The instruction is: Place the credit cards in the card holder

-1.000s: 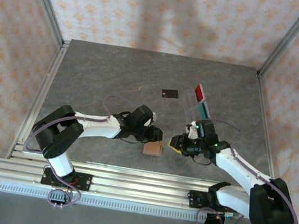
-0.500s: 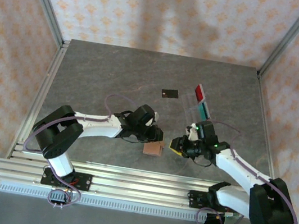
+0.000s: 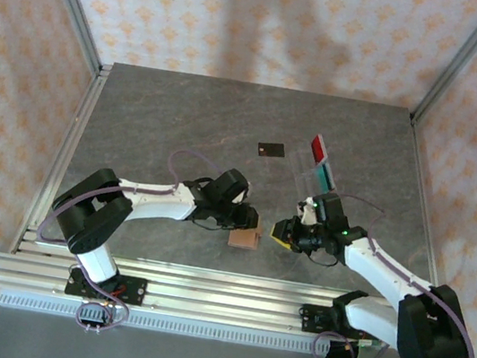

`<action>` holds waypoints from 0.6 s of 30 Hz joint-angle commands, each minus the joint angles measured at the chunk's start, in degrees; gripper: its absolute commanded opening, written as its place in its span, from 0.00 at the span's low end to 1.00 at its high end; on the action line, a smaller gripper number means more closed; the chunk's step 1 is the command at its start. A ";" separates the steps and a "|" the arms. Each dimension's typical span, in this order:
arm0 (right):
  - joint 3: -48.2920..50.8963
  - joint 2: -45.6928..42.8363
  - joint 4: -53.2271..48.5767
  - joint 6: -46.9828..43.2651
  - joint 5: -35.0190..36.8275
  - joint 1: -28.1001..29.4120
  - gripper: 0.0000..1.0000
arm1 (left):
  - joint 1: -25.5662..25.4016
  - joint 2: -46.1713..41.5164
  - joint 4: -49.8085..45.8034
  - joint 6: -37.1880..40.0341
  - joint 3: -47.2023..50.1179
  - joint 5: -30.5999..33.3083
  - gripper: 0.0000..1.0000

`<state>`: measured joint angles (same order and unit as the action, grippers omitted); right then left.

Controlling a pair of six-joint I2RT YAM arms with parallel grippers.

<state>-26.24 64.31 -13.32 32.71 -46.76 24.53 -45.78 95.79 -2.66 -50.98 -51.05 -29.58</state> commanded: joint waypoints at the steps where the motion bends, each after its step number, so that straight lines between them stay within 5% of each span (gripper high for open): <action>1: 0.58 -1.16 -1.10 -1.29 -0.35 -0.28 0.29 | -0.62 0.87 -1.21 0.45 -1.85 0.49 0.24; 11: 0.84 -1.24 -1.09 -1.32 -0.28 -0.36 0.27 | -0.66 1.18 -2.44 0.97 -2.65 0.64 0.07; 18: 0.52 -1.13 -1.31 -1.68 -0.29 -0.36 0.30 | -0.69 2.12 -2.98 1.24 -2.99 0.67 0.18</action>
<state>-26.24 64.10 -13.37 32.08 -46.76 24.53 -46.13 96.79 -3.70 -50.63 -52.62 -29.56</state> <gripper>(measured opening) 0.298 0.178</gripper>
